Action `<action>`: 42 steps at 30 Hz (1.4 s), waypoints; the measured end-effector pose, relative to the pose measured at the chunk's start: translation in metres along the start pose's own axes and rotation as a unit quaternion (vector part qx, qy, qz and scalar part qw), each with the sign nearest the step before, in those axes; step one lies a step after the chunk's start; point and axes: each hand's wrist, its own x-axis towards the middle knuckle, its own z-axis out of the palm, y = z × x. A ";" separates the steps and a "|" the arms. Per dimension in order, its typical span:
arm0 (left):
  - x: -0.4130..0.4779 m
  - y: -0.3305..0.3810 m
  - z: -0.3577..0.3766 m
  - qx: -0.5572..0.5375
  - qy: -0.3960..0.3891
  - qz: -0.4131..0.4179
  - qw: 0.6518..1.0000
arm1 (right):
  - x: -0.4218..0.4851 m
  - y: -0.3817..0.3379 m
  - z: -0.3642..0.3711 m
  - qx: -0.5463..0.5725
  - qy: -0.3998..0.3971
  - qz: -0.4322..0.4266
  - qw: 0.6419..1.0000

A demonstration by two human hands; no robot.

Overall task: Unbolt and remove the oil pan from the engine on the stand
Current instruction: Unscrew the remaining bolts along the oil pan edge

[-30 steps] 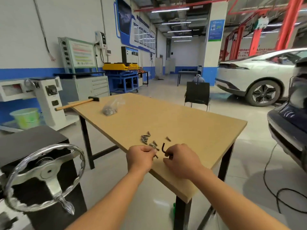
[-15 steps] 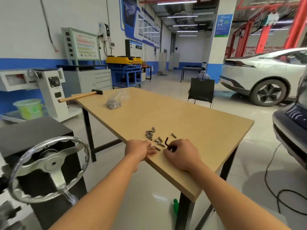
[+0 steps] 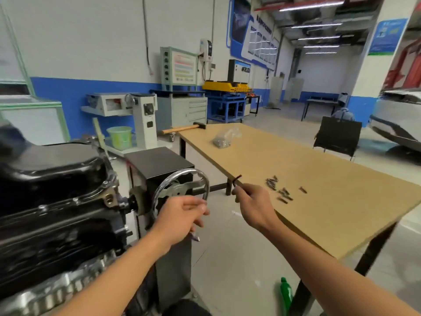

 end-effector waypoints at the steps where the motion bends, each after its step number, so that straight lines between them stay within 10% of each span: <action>1: -0.007 0.009 -0.014 -0.007 0.027 0.015 1.000 | -0.008 -0.027 0.017 0.053 -0.026 -0.016 0.998; 8: -0.070 0.055 -0.126 0.022 0.119 0.120 0.985 | -0.056 -0.167 0.094 0.297 -0.103 -0.135 0.940; 24: -0.123 0.027 -0.247 0.242 0.221 0.227 0.917 | -0.058 -0.235 0.191 0.246 -0.125 -0.416 0.866; 42: -0.094 0.015 -0.237 0.238 0.291 0.210 0.903 | -0.022 -0.237 0.214 0.254 -0.174 -0.433 0.847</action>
